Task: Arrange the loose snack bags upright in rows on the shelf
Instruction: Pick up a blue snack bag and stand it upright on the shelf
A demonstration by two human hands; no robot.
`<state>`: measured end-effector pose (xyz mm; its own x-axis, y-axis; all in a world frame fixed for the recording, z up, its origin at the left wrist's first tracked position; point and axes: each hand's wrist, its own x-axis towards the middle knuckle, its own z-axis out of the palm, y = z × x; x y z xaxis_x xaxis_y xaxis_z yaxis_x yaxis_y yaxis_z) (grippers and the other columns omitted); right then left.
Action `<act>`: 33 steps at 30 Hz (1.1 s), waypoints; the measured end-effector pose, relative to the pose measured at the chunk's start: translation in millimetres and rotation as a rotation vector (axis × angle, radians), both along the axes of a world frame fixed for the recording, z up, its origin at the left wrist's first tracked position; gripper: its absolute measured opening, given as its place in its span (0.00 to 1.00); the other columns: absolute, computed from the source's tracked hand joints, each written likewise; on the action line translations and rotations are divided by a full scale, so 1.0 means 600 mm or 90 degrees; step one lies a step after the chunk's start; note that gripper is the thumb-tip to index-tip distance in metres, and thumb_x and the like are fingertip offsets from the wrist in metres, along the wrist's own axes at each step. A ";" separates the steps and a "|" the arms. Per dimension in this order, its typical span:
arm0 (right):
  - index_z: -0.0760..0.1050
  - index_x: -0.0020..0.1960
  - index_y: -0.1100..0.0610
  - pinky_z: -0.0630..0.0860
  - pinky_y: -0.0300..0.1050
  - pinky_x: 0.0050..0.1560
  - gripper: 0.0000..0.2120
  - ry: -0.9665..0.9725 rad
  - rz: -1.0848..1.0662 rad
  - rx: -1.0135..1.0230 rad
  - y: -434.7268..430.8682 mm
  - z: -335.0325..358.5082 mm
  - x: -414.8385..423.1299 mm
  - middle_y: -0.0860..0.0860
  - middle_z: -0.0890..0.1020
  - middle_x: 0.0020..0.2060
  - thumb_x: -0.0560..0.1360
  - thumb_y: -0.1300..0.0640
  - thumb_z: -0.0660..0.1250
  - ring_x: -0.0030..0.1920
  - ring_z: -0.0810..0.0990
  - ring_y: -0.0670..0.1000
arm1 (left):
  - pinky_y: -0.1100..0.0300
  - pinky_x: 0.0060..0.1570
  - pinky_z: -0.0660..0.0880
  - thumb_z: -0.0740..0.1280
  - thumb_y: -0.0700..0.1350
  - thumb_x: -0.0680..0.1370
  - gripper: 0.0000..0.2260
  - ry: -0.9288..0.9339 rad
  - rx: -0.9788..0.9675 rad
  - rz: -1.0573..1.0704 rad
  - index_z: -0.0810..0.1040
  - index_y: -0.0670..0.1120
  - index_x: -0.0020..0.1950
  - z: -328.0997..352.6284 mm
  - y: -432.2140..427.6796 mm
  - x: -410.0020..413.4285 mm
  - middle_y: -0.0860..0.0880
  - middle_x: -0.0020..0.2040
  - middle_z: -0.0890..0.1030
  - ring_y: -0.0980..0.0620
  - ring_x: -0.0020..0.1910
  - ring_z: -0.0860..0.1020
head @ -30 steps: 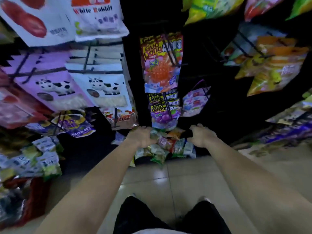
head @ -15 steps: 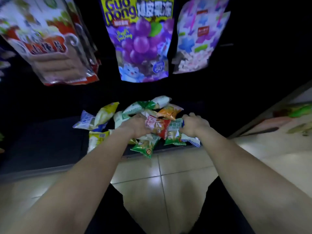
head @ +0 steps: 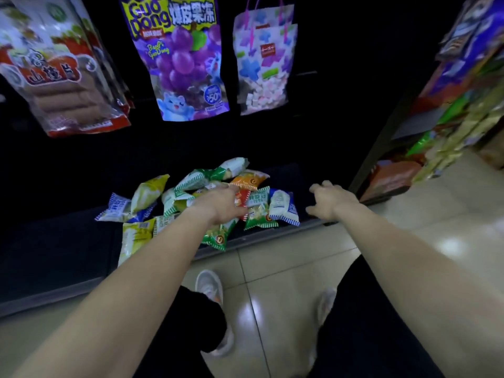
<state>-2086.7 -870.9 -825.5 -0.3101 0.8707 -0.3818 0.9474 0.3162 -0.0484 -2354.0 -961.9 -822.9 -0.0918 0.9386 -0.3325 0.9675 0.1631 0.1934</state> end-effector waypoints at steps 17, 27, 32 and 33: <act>0.52 0.79 0.48 0.74 0.54 0.62 0.44 0.104 0.100 -0.121 0.272 -0.378 -0.029 0.53 0.63 0.71 0.72 0.39 0.70 0.66 0.70 0.59 | 0.49 0.68 0.67 0.62 0.63 0.77 0.36 0.092 -0.044 -0.190 0.56 0.49 0.79 -0.274 0.356 0.004 0.44 0.78 0.60 0.43 0.74 0.63; 0.62 0.73 0.45 0.79 0.57 0.50 0.34 0.205 0.079 0.028 0.257 -0.509 -0.074 0.51 0.63 0.70 0.72 0.47 0.73 0.62 0.71 0.61 | 0.52 0.65 0.68 0.67 0.59 0.76 0.34 -0.042 0.036 -0.121 0.60 0.49 0.78 -0.409 0.344 -0.013 0.47 0.74 0.66 0.46 0.70 0.65; 0.64 0.70 0.47 0.77 0.52 0.50 0.31 0.317 0.032 0.024 0.295 -0.424 -0.056 0.50 0.78 0.61 0.72 0.45 0.72 0.55 0.79 0.55 | 0.53 0.66 0.66 0.67 0.60 0.76 0.35 -0.099 0.086 -0.083 0.58 0.50 0.79 -0.385 0.339 -0.001 0.50 0.75 0.64 0.48 0.73 0.63; 0.64 0.68 0.47 0.78 0.52 0.47 0.28 0.323 0.016 0.014 0.303 -0.408 -0.052 0.49 0.79 0.56 0.72 0.44 0.72 0.51 0.80 0.53 | 0.53 0.66 0.66 0.67 0.60 0.76 0.35 -0.117 0.092 -0.074 0.57 0.51 0.79 -0.381 0.338 0.005 0.50 0.76 0.63 0.48 0.73 0.63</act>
<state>-2117.7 -689.2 -1070.2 -0.4725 0.8668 -0.1593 0.7987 0.3447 -0.4931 -2350.9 -759.1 -1051.4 0.0690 0.9782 -0.1958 0.9248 0.0109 0.3802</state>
